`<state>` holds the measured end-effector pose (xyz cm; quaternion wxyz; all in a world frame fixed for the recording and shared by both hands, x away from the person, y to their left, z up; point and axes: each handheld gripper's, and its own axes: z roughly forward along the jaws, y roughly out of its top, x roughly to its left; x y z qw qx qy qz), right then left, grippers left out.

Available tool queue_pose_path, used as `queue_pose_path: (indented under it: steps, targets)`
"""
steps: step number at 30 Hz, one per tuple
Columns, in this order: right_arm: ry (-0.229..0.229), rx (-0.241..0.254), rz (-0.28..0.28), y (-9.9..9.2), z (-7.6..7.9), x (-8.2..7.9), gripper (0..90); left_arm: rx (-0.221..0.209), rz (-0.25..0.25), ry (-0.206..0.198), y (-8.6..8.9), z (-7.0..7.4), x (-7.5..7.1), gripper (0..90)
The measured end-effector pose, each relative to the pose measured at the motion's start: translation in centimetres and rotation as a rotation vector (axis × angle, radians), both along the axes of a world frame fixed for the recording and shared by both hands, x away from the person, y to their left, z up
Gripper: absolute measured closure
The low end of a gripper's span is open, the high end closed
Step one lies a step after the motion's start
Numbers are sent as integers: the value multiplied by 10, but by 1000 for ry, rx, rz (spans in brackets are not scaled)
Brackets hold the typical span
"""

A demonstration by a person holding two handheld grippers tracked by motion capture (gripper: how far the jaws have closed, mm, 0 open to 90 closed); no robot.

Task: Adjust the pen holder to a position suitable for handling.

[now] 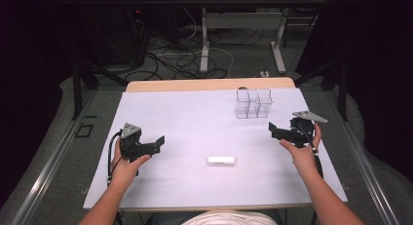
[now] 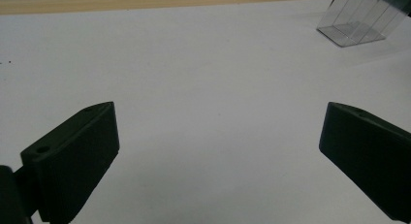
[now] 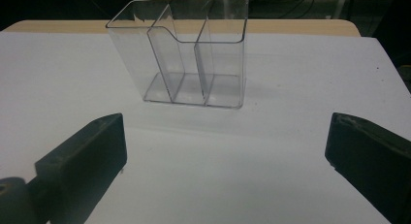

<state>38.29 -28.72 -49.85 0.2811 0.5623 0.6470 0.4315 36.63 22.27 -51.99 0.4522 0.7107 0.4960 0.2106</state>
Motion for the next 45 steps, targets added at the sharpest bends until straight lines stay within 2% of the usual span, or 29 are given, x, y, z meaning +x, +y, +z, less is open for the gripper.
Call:
queue_pose_path:
  steps: [5, 8, 11, 13, 15, 23, 25, 27, 29, 35, 40, 45]
  targets:
    - [-7, -11, 2, -2, 0, 2, 32, 6, 2, 1, 0, 0, -1, 7]
    - [-1, 18, -5, -3, 3, 4, 58, 12, 4, 2, 1, 1, -2, 7]
    - [-16, 13, -6, -4, 7, 9, 81, 6, 13, -2, 1, 1, -3, 7]
    - [-28, 3, -1, -4, 11, 14, 147, 17, 9, 0, 2, 1, -4, 7]
    - [-36, 4, 9, -3, 15, 18, 164, 19, 11, -6, 2, 2, -5, 8]
    - [-10, -22, 23, 4, 36, 40, 250, 16, 22, -3, 3, 2, -6, 8]
    - [-2, -12, 13, 4, 40, 47, 297, 18, 23, -3, 3, 2, -7, 8]
    - [2, -38, 5, 3, 45, 53, 339, 19, 23, -5, 4, 2, -7, 8]
    - [4, -43, 2, 4, 48, 60, 362, 20, 26, -8, 4, 1, -8, 8]
    - [31, -83, -19, 7, 54, 78, 389, 15, 34, -4, 7, 2, -10, 8]
    - [40, -122, -29, 11, 53, 92, 408, 18, 39, -4, 8, 0, -10, 11]
    - [65, -140, -40, 16, 47, 106, 428, 15, 43, -1, 8, 1, -10, 12]
